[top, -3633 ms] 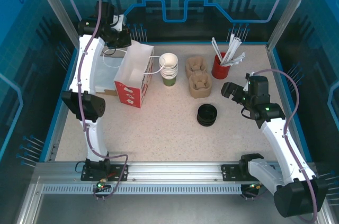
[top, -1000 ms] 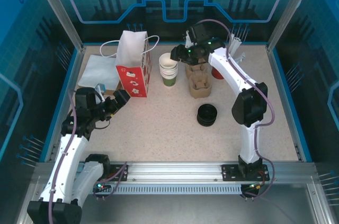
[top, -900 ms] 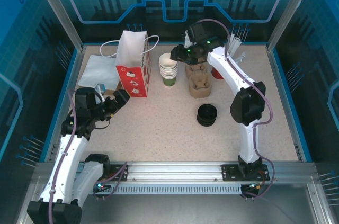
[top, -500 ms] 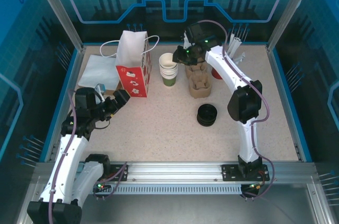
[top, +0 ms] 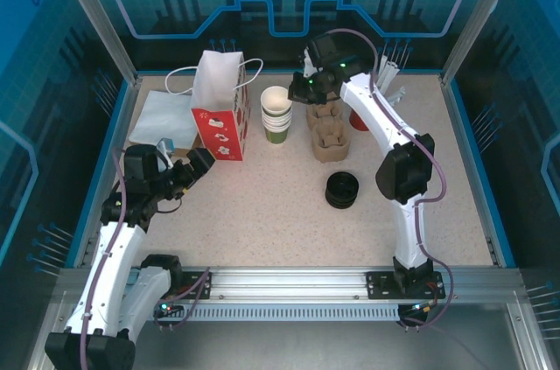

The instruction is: Pack the takeout coffee

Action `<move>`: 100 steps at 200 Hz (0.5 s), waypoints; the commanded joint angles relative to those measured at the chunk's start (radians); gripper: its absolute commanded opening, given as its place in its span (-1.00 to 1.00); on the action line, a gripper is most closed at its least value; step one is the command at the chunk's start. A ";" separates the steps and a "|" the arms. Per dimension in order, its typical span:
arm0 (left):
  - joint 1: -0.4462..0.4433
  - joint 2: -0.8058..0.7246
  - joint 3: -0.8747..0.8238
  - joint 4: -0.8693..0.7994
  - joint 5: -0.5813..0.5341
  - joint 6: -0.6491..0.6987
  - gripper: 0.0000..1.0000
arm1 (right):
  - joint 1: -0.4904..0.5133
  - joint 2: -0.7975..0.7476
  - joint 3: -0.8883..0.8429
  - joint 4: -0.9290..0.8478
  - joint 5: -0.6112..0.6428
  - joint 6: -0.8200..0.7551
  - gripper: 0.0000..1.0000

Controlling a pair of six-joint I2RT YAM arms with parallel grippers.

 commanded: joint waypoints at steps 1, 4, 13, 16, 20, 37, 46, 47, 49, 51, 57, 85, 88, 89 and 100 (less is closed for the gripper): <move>0.006 -0.010 0.008 -0.013 -0.002 -0.009 0.97 | 0.011 0.006 0.042 -0.034 0.004 -0.014 -0.85; 0.006 -0.010 0.007 -0.013 -0.002 -0.008 0.97 | 0.011 0.007 0.045 -0.035 0.004 -0.014 -0.85; 0.006 -0.010 0.010 -0.017 -0.002 -0.007 0.97 | 0.011 0.005 0.054 -0.038 0.004 -0.015 -0.85; 0.006 -0.009 0.013 -0.018 -0.002 -0.006 0.97 | 0.011 0.004 0.058 -0.040 0.004 -0.015 -0.85; 0.006 -0.009 0.014 -0.018 -0.002 -0.004 0.98 | 0.011 0.003 0.061 -0.041 0.003 -0.015 -0.86; 0.006 -0.009 0.021 -0.020 -0.002 -0.002 0.97 | 0.009 -0.001 0.086 -0.050 0.004 -0.019 -0.86; 0.006 -0.009 0.025 -0.018 -0.002 0.000 0.97 | 0.008 -0.003 0.099 -0.056 0.006 -0.020 -0.86; 0.006 -0.009 0.024 -0.018 -0.002 -0.001 0.97 | 0.008 -0.004 0.100 -0.056 0.006 -0.020 -0.86; 0.006 -0.010 0.025 -0.018 -0.002 -0.001 0.97 | 0.007 -0.004 0.103 -0.058 0.006 -0.021 -0.86; 0.006 -0.009 0.026 -0.019 -0.002 -0.001 0.97 | 0.006 -0.004 0.107 -0.059 0.007 -0.021 -0.86; 0.006 -0.007 0.028 -0.017 -0.002 -0.001 0.97 | 0.005 -0.005 0.117 -0.064 0.008 -0.022 -0.86; 0.006 -0.004 0.036 -0.019 -0.001 0.000 0.97 | -0.003 -0.009 0.162 -0.086 0.010 -0.023 -0.87; 0.006 -0.004 0.038 -0.019 -0.001 0.001 0.97 | -0.004 -0.008 0.166 -0.090 0.011 -0.023 -0.87; 0.006 -0.004 0.039 -0.019 -0.001 0.002 0.97 | -0.004 -0.008 0.168 -0.091 0.011 -0.023 -0.87; 0.006 -0.004 0.043 -0.020 -0.001 0.005 0.97 | -0.007 -0.009 0.184 -0.102 0.012 -0.025 -0.87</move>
